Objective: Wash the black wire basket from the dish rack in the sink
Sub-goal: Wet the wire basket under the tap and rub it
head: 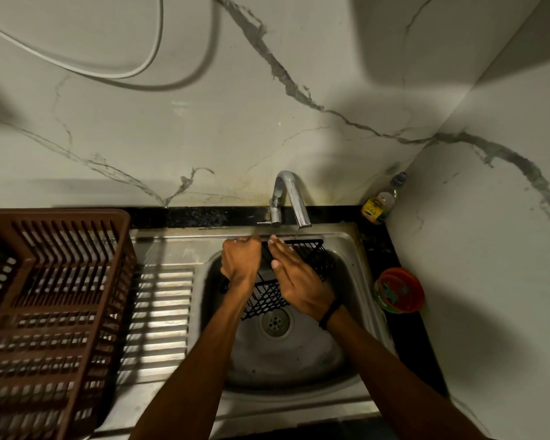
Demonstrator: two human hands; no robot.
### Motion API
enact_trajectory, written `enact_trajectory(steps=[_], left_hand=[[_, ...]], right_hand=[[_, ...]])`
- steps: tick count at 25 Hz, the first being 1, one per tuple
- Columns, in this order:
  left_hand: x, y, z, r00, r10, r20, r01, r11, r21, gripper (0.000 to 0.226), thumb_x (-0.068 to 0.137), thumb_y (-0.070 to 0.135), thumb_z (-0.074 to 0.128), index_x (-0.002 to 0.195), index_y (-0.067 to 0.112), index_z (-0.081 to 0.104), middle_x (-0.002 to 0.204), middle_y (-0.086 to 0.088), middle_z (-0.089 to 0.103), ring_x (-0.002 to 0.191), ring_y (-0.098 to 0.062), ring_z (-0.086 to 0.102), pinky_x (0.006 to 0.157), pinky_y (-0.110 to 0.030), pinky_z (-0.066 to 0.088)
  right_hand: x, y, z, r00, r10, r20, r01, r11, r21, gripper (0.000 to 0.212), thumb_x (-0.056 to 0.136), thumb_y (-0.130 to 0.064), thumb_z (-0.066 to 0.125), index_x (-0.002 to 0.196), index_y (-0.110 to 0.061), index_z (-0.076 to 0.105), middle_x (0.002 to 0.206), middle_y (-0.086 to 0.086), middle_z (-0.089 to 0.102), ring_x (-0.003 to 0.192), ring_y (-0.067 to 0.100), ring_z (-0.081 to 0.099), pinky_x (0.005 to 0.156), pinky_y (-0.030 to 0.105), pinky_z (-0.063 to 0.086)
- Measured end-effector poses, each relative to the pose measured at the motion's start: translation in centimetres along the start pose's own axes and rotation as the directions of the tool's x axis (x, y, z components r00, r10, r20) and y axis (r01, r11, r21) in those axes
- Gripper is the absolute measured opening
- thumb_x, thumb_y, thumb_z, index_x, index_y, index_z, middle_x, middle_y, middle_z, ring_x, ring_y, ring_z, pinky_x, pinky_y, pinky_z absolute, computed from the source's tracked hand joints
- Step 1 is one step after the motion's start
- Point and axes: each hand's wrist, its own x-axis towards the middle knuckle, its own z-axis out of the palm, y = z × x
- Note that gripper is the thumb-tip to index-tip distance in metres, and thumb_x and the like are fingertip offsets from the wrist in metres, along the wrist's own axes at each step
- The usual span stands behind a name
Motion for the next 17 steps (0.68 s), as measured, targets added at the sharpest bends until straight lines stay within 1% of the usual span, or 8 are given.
enact_trajectory(steps=[1, 2, 4, 5, 9, 12, 13, 17], left_hand=[[0.0, 0.0, -0.1, 1.000, -0.008, 0.001, 0.008, 1.000, -0.007, 0.029, 0.083, 0.033, 0.066, 0.060, 0.019, 0.056, 0.060, -0.001, 0.058, 0.062, -0.023, 0.054, 0.072, -0.038, 0.051], [0.0, -0.1, 0.0, 1.000, -0.011, 0.008, 0.011, 1.000, -0.013, 0.029, 0.084, 0.032, 0.067, 0.060, 0.018, 0.055, 0.060, -0.001, 0.057, 0.061, -0.023, 0.053, 0.071, -0.038, 0.051], [0.0, 0.1, 0.0, 1.000, 0.013, 0.017, -0.013, 1.000, -0.020, 0.033, 0.086, 0.029, 0.067, 0.058, 0.016, 0.054, 0.055, 0.000, 0.054, 0.056, -0.020, 0.050, 0.067, -0.035, 0.048], [-0.1, 0.3, 0.0, 1.000, 0.022, 0.018, -0.022, 1.000, -0.011, 0.034, 0.086, 0.028, 0.067, 0.057, 0.016, 0.054, 0.053, 0.000, 0.052, 0.054, -0.019, 0.048, 0.066, -0.033, 0.045], [0.0, 0.4, 0.0, 1.000, 0.007, 0.016, -0.007, 1.000, -0.012, 0.030, 0.083, 0.032, 0.065, 0.059, 0.015, 0.059, 0.058, -0.003, 0.059, 0.059, -0.022, 0.053, 0.069, -0.035, 0.047], [-0.2, 0.7, -0.1, 1.000, 0.003, 0.011, -0.003, 1.000, -0.008, 0.031, 0.083, 0.031, 0.066, 0.059, 0.014, 0.059, 0.058, -0.003, 0.058, 0.060, -0.022, 0.053, 0.069, -0.036, 0.049], [-0.3, 0.7, -0.1, 1.000, 0.010, 0.011, -0.010, 1.000, -0.006, 0.032, 0.084, 0.031, 0.066, 0.058, 0.014, 0.058, 0.057, -0.002, 0.056, 0.059, -0.022, 0.052, 0.070, -0.037, 0.050], [-0.1, 0.2, -0.2, 1.000, 0.008, 0.018, -0.007, 0.999, -0.033, 0.032, 0.080, 0.038, 0.065, 0.057, 0.018, 0.056, 0.057, -0.001, 0.057, 0.059, -0.023, 0.053, 0.071, -0.041, 0.053]], right_hand=[[0.0, 0.2, 0.0, 0.999, -0.039, -0.001, 0.039, 0.999, -0.010, 0.051, 0.107, -0.034, 0.025, 0.155, -0.020, 0.020, 0.161, -0.008, 0.015, 0.149, 0.004, 0.008, 0.123, 0.027, 0.006], [0.3, 1.3, -0.1, 1.000, 0.011, -0.017, -0.012, 1.000, -0.002, 0.050, 0.107, -0.035, 0.025, 0.155, -0.022, 0.021, 0.161, -0.008, 0.017, 0.149, 0.004, 0.009, 0.124, 0.030, 0.008], [1.0, 3.1, -1.2, 0.965, 0.257, -0.059, -0.253, 0.965, 0.074, 0.052, 0.106, -0.039, 0.026, 0.155, -0.024, 0.021, 0.162, -0.006, 0.017, 0.149, 0.007, 0.011, 0.123, 0.041, 0.015], [0.9, 3.1, -1.3, 0.954, 0.296, -0.052, -0.291, 0.954, 0.074, 0.053, 0.105, -0.041, 0.026, 0.155, -0.025, 0.020, 0.162, -0.006, 0.016, 0.149, 0.008, 0.011, 0.123, 0.042, 0.016], [-0.1, 0.2, -0.3, 1.000, -0.031, -0.003, 0.031, 0.999, 0.045, 0.050, 0.107, -0.035, 0.029, 0.154, -0.020, 0.024, 0.161, -0.007, 0.019, 0.148, 0.003, 0.011, 0.123, 0.027, 0.009], [0.9, 3.0, -1.2, 0.960, 0.262, -0.094, -0.246, 0.956, 0.159, 0.050, 0.106, -0.037, 0.029, 0.154, -0.022, 0.025, 0.161, -0.003, 0.023, 0.148, 0.007, 0.016, 0.123, 0.040, 0.017], [0.7, 3.0, -1.1, 0.955, 0.283, -0.090, -0.269, 0.952, 0.144, 0.051, 0.106, -0.038, 0.029, 0.154, -0.022, 0.023, 0.162, -0.003, 0.021, 0.149, 0.008, 0.014, 0.123, 0.041, 0.017], [-0.5, 0.7, -0.6, 0.998, -0.060, -0.003, 0.060, 0.998, 0.030, 0.049, 0.107, -0.034, 0.028, 0.154, -0.023, 0.021, 0.161, -0.010, 0.016, 0.149, 0.002, 0.007, 0.122, 0.023, 0.004]])
